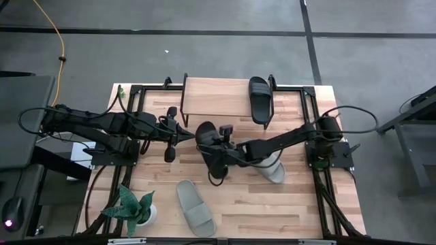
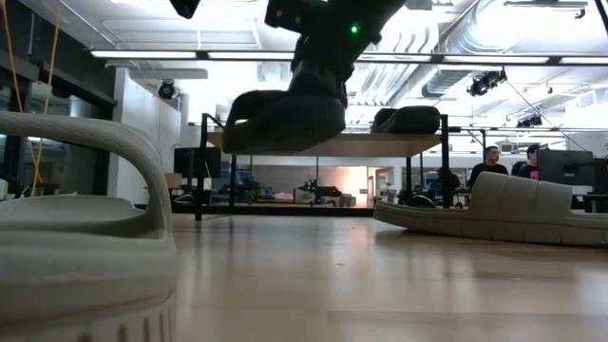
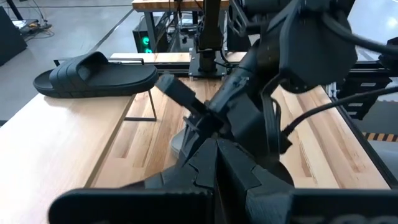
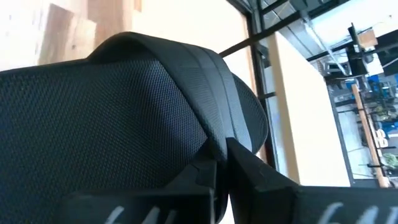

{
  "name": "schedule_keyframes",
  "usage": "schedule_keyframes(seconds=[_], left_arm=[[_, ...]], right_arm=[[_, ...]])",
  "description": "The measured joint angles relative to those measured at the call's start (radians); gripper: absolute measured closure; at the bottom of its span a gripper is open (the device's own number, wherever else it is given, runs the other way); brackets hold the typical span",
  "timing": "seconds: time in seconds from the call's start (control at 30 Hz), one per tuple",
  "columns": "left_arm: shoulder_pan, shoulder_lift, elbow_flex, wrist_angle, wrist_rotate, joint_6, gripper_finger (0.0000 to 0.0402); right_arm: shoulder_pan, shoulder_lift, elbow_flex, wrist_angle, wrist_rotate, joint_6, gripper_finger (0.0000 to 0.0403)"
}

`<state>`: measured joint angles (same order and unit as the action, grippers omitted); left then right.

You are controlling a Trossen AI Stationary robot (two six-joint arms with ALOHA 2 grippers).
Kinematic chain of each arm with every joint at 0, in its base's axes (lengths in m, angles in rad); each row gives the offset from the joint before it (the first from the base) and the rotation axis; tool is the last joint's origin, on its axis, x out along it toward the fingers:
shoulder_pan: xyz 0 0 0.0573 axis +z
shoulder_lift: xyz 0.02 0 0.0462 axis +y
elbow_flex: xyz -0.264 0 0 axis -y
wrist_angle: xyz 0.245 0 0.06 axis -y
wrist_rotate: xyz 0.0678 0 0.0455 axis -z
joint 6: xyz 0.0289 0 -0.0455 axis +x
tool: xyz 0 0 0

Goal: Pick and place slides into the shelf
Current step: Put the black slide on the shelf

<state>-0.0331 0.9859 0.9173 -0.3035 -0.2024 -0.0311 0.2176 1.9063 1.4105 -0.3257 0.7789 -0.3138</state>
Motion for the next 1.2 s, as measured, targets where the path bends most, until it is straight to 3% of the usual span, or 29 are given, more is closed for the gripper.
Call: schedule_keyframes(seconds=[0.7,1.2], left_arm=[[0.000,0.000,0.000,0.001,0.000,0.000,0.0401],[0.000,0.000,0.000,0.002,0.000,0.000,0.0401]], right_arm=[[-0.014,-0.139,0.000,-0.129,0.127,0.019,0.0403],[-0.163,-0.202,0.000,-0.197,0.125,0.028,0.0403]])
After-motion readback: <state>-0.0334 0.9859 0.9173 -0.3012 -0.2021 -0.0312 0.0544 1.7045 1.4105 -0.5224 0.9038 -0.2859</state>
